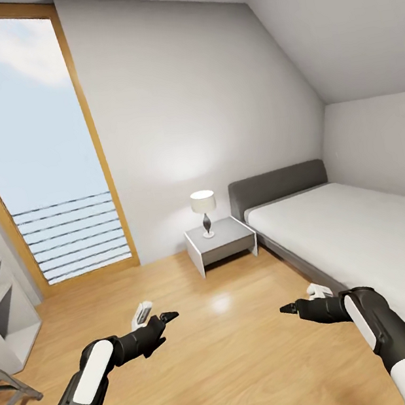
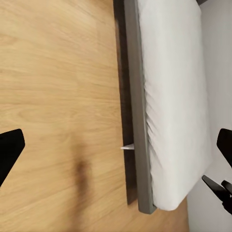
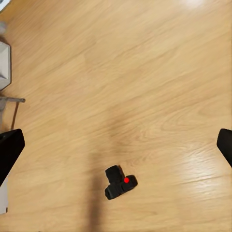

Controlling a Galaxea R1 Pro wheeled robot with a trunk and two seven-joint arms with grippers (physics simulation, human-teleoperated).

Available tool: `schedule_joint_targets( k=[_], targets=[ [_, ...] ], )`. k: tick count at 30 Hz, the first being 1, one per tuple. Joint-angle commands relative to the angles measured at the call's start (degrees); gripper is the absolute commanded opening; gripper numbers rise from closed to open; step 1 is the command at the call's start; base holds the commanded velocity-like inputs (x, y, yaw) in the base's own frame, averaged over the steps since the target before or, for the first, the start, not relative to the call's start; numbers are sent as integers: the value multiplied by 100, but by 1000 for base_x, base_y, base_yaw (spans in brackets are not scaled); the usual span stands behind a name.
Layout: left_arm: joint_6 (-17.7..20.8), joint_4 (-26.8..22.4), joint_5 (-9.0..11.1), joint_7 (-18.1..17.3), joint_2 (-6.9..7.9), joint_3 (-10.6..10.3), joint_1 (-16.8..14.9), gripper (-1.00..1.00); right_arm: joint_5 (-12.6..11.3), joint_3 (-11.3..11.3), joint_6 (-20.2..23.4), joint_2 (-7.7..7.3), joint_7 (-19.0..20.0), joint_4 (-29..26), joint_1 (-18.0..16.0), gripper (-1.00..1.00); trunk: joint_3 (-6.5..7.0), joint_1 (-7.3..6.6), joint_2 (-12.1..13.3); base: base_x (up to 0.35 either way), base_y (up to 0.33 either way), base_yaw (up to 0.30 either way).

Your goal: Attach the digital camera to the camera tripod in the bedroom.

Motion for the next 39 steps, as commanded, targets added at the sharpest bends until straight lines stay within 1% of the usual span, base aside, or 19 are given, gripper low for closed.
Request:
schedule_joint_targets(
  k=[1, 2, 4, 5, 7, 13, 14, 19, 20, 24, 26, 39],
  targets=[
    [6, -7, 56, 45, 3, -11, -4, 100, -37, -10, 41, 0, -2, -3, -4, 100, -25, 23, -45, 0, 0, 0],
    [-2, -34, 37, 60, 3, -62, -4, 100, -42, -19, 41, -9, 52, -3, -4, 100, -43, 45, -86, 0, 0, 0],
    [0, -39, -17, 61, 4, -72, -4, 100, -42, -18, 44, -9, 80, -3, -4, 100, -79, 88, -166, 0, 0, 0],
    [6, -49, -537, 50, 3, -88, -4, 100, -37, -12, 41, -23, 108, -7, -4, 100, -97, 110, -206, 0, 0, 0],
    [5, -58, -758, 47, -1, -94, -4, 100, -35, -10, 41, -25, 111, -16, -4, 100, -133, 154, -286, 0, 0, 0],
    [5, -231, -1099, 46, -3, -110, -4, 100, -28, -3, 40, -19, 109, -265, -4, 100, -241, 286, -527, 0, 0, 0],
    [5, -259, -1213, 46, -5, -118, -4, 100, -28, -3, 38, -21, 110, -288, -4, 100, -259, 308, -567, 0, 0, 0],
    [5, -295, -1519, 45, -22, -140, -4, 100, -28, -1, 40, -35, 112, -350, -4, 100, -348, 418, -767, 0, 0, 0],
    [2, -303, -1611, 45, -33, -144, -4, 100, -30, 0, 40, -39, 112, -361, -4, 100, -366, 440, -807, 0, 0, 0],
    [-2, -312, -1725, 45, -49, -150, -4, 100, -28, 0, 40, -37, 113, -370, -4, 100, -438, 528, -968, 0, 0, 0],
    [-3, -316, -1745, 44, -52, -150, -4, 100, -27, 0, 42, -37, 113, -362, -4, 100, -474, 572, -1048, 0, 0, 0],
    [-4, -334, -1780, 45, -57, -152, -4, 100, -34, -2, 49, -45, 118, -332, -4, 100, -707, 857, -1570, 0, 0, 0]
  ],
)
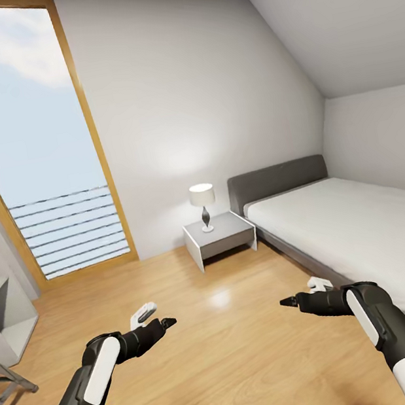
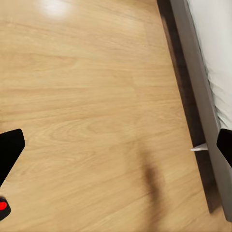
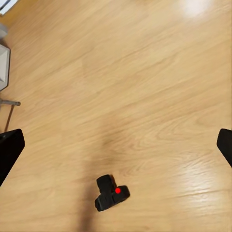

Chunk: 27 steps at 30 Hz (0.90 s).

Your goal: Attach the digital camera to the camera tripod in the bedroom.

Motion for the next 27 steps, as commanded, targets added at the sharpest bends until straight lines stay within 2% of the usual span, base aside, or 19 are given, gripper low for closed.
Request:
schedule_joint_targets(
  k=[1, 27],
  targets=[
    [10, -6, 53, 44, 5, -12, -4, 100, -36, -7, 41, 2, -9, -4, -4, 100, -25, 22, -45, 0, 0, 0],
    [1, 7, 52, 87, -13, -2, -4, 100, -39, -21, 42, 15, -4, -43, -4, 100, -492, 593, -1088, 0, 0, 0]
  ],
)
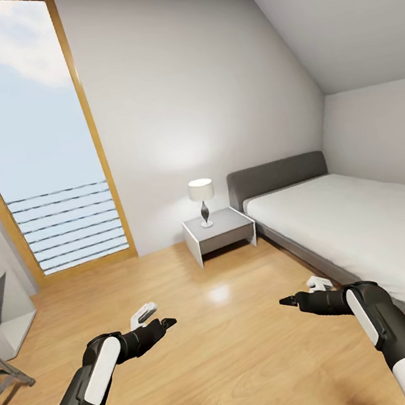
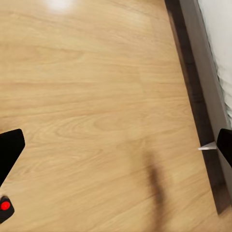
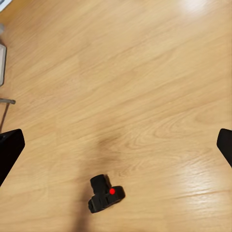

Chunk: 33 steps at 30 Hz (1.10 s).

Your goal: Attach the digital camera to the camera tripod in the bedroom.

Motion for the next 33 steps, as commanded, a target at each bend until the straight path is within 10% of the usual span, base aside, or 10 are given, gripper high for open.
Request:
schedule_joint_targets(
  k=[1, 33],
  targets=[
    [11, 3, 58, 44, 5, -8, -3, 100, -41, -9, 42, 0, -8, -3, -4, 100, -25, 22, -45, 0, 0, 0],
    [4, 67, 49, 41, 5, -5, -3, 100, -46, 1, 44, 6, -8, -1, -4, 100, -599, 725, -1328, 0, 0, 0]
  ],
)
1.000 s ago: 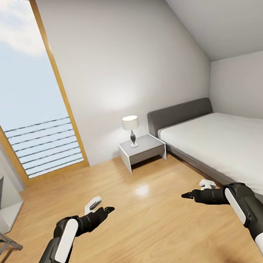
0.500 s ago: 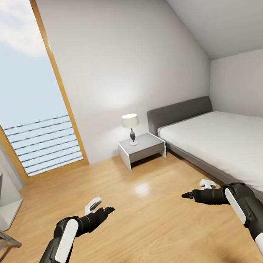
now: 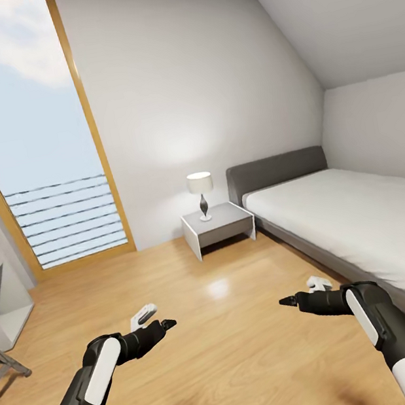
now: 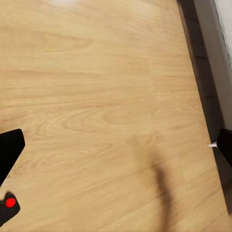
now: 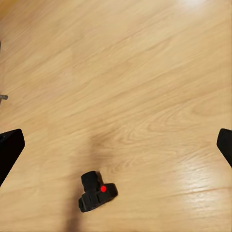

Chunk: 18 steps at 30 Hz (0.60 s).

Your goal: Attach the digital camera to the camera tripod in the bedroom.

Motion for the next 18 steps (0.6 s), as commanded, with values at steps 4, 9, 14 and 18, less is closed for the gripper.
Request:
schedule_joint_targets(
  k=[4, 9, 14, 18],
  targets=[
    [11, -6, 57, 48, 5, -13, -3, 100, -39, 1, 123, -2, -8, 2, -4, 100, -79, 88, -165, 0, 0, 0],
    [11, -4, 57, 48, 5, -13, -3, 100, -34, 1, 477, -1, -2, -2, -4, 100, -168, 197, -365, 0, 0, 0],
    [11, -3, 57, 48, 5, -13, -3, 100, -31, 0, 534, -1, 0, -4, -4, 100, -258, 307, -566, 0, 0, 0],
    [11, -3, 57, 48, 5, -13, -3, 100, -31, -1, 539, -1, 0, -4, -4, 100, -330, 395, -726, 0, 0, 0]
  ],
)
